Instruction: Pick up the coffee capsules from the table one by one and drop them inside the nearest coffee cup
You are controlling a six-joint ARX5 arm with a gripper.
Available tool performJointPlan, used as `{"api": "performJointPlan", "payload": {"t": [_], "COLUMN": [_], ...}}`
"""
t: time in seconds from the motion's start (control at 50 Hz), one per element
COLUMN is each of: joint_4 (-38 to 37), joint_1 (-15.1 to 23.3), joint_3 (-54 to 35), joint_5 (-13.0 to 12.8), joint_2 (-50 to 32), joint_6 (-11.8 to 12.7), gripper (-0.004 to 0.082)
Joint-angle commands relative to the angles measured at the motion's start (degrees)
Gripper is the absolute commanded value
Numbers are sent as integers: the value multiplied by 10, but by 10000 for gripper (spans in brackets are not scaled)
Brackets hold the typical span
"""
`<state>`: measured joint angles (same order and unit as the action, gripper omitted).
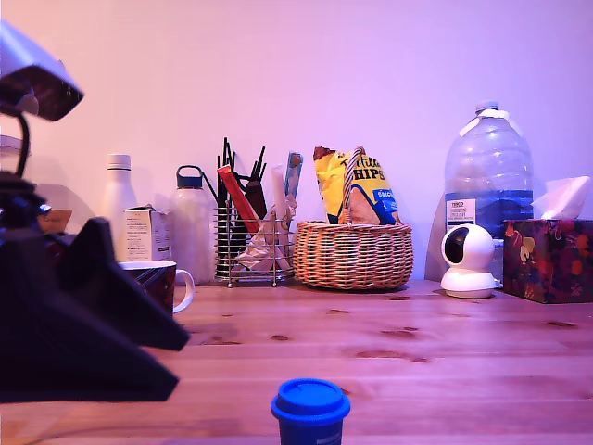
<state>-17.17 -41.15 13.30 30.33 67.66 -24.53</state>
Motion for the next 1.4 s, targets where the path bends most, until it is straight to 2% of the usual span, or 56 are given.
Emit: {"api": "performJointPlan", "payload": {"t": [0.0,0.16,0.28,0.68,0.96,1.38], "joint_4": [-4,-4,-3,-2,24,57], "joint_1": [-5,-17,-27,-52,-56,-64], "joint_3": [12,31,45,69,98,124], "joint_5": [1,1,1,0,-1,-13], "joint_2": [24,56,76,126,143,179], "joint_6": [-6,-6,-15,-14,2,5], "gripper": [502,496,496,496,496,495]}}
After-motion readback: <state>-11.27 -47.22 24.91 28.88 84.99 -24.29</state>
